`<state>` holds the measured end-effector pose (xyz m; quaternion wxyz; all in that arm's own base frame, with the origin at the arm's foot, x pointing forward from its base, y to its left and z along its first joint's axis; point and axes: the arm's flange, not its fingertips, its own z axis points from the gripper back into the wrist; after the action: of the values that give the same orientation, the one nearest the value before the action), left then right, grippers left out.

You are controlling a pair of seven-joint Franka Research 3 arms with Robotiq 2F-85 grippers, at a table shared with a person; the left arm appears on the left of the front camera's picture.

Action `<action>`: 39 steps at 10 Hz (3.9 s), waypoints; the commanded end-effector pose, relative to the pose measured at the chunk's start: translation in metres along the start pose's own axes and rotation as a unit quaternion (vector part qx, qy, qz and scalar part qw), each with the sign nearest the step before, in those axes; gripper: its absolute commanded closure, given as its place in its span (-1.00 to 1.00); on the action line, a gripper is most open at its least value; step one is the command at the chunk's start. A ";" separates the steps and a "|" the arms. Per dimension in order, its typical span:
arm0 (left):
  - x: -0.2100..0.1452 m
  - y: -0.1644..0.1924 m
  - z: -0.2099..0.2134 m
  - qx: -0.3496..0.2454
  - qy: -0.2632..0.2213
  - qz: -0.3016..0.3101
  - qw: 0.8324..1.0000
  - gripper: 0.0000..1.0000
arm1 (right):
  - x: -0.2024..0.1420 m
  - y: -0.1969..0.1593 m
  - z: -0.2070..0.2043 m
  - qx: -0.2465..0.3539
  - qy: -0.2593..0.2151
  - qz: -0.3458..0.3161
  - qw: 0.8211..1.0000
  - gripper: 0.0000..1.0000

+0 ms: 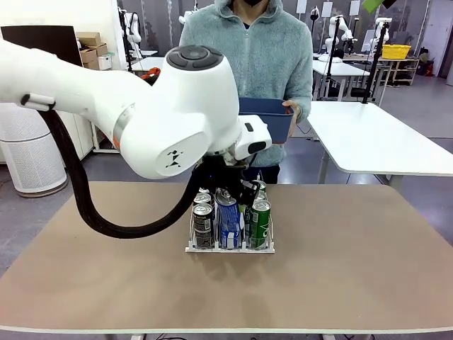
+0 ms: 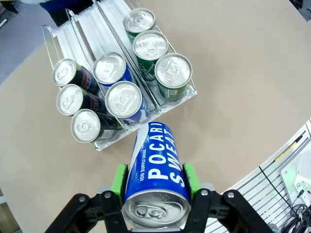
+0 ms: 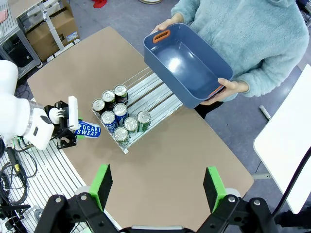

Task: Fill the beverage cans into the dispenser.
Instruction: Place the picked Ionic drink in the line of the Automatic Can Dispenser with the same cans.

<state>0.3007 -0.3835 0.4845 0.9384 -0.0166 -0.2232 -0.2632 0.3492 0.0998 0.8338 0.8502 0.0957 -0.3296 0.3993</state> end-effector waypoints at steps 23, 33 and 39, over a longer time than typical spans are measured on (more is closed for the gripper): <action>0.060 0.037 -0.089 0.041 0.022 0.030 0.998 -0.15 | 0.000 0.000 -0.001 -0.001 0.001 0.000 1.000 -1.00; 0.052 0.031 -0.095 0.018 0.061 0.034 0.997 -0.15 | 0.000 0.000 -0.001 -0.001 0.001 0.000 1.000 -1.00; 0.076 0.047 -0.113 0.014 0.033 0.040 0.999 -0.15 | 0.000 0.000 -0.001 -0.001 0.001 0.000 1.000 -1.00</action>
<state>0.4140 -0.3939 0.4280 0.9596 -0.0018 -0.1736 -0.2214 0.3493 0.0998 0.8339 0.8501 0.0957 -0.3297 0.3993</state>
